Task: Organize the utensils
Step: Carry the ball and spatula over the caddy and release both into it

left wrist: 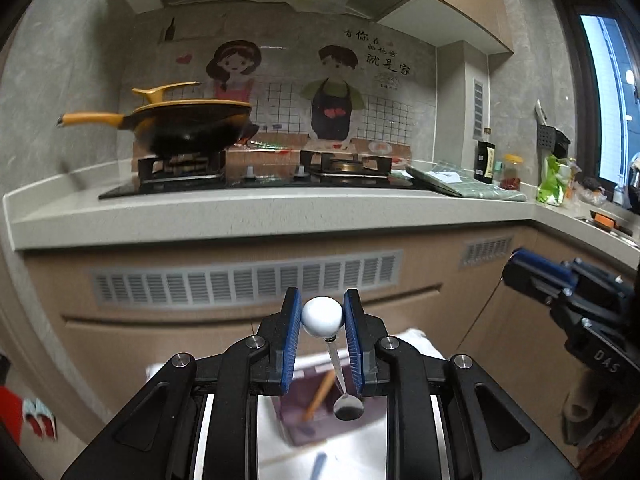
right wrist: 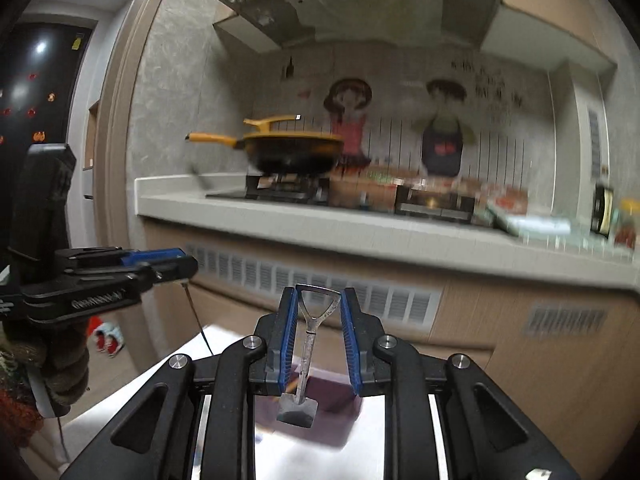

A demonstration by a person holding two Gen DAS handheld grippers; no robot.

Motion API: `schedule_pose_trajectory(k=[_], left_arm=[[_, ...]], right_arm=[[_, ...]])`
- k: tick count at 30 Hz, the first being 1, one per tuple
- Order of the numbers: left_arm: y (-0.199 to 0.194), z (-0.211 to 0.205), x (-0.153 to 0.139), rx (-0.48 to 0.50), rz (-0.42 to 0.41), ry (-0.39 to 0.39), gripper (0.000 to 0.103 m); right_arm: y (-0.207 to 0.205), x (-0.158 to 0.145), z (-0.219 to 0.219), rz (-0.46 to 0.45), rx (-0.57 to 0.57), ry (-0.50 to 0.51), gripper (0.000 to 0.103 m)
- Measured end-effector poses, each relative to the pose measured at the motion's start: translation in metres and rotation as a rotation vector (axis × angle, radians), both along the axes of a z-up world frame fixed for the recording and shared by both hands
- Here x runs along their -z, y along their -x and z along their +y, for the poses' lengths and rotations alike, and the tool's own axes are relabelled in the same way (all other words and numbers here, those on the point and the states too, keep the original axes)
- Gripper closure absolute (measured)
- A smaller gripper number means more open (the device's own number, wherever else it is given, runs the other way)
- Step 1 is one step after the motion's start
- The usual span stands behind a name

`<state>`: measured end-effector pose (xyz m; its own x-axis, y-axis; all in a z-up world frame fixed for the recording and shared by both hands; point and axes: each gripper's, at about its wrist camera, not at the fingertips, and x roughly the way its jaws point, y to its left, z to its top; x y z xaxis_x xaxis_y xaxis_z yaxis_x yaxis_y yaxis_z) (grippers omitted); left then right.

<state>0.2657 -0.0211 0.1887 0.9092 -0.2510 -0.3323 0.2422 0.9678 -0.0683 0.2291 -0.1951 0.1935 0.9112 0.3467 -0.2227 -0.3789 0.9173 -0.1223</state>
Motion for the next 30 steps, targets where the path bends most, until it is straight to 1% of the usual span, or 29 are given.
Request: schedule_pose_trajectory(k=[3, 6, 8, 9, 13, 16, 17, 19, 20, 21, 22, 23, 24, 27, 30], left_arm=[[-0.031, -0.001, 0.009, 0.002, 0.023, -0.004, 0.081], [-0.061, -0.001, 0.029, 0.006, 0.069, 0.016, 0.081], [-0.078, 0.002, 0.047, 0.001, 0.101, 0.027, 0.08], [-0.086, 0.004, 0.056, 0.001, 0.118, 0.033, 0.081], [-0.107, 0.008, 0.086, 0.013, 0.187, 0.048, 0.08], [-0.114, 0.008, 0.107, 0.025, 0.231, 0.059, 0.081], [-0.116, 0.008, 0.114, 0.033, 0.247, 0.066, 0.08], [-0.121, 0.011, 0.129, 0.065, 0.285, 0.101, 0.078], [-0.122, 0.013, 0.133, 0.079, 0.302, 0.125, 0.071], [-0.124, 0.019, 0.137, 0.09, 0.319, 0.159, 0.062], [-0.125, 0.025, 0.139, 0.091, 0.326, 0.185, 0.058], [-0.123, 0.031, 0.139, 0.085, 0.325, 0.206, 0.055], [-0.12, 0.04, 0.14, 0.066, 0.317, 0.22, 0.055], [-0.108, 0.066, 0.144, 0.001, 0.302, 0.224, 0.054], [-0.098, 0.095, 0.167, -0.074, 0.344, 0.259, 0.054]], right_arm=[[-0.03, 0.006, 0.006, 0.009, 0.032, 0.023, 0.083], [-0.065, 0.023, 0.01, 0.071, 0.046, 0.019, 0.083], [-0.08, 0.036, 0.011, 0.105, 0.051, 0.022, 0.083], [-0.091, 0.046, 0.013, 0.135, 0.053, 0.023, 0.083], [-0.118, 0.076, 0.02, 0.211, 0.065, 0.042, 0.083], [-0.134, 0.096, 0.025, 0.272, 0.063, 0.054, 0.083], [-0.137, 0.101, 0.026, 0.288, 0.06, 0.054, 0.086], [-0.151, 0.118, 0.027, 0.394, 0.01, 0.037, 0.085], [-0.156, 0.126, 0.026, 0.452, -0.012, 0.015, 0.085], [-0.161, 0.132, 0.025, 0.495, -0.02, -0.005, 0.081], [-0.164, 0.137, 0.023, 0.519, -0.016, -0.016, 0.079], [-0.166, 0.141, 0.02, 0.527, -0.004, -0.019, 0.077], [-0.164, 0.142, 0.018, 0.527, 0.007, -0.019, 0.077], [-0.147, 0.142, 0.006, 0.497, 0.024, -0.016, 0.076], [-0.119, 0.142, -0.004, 0.466, 0.033, 0.003, 0.075]])
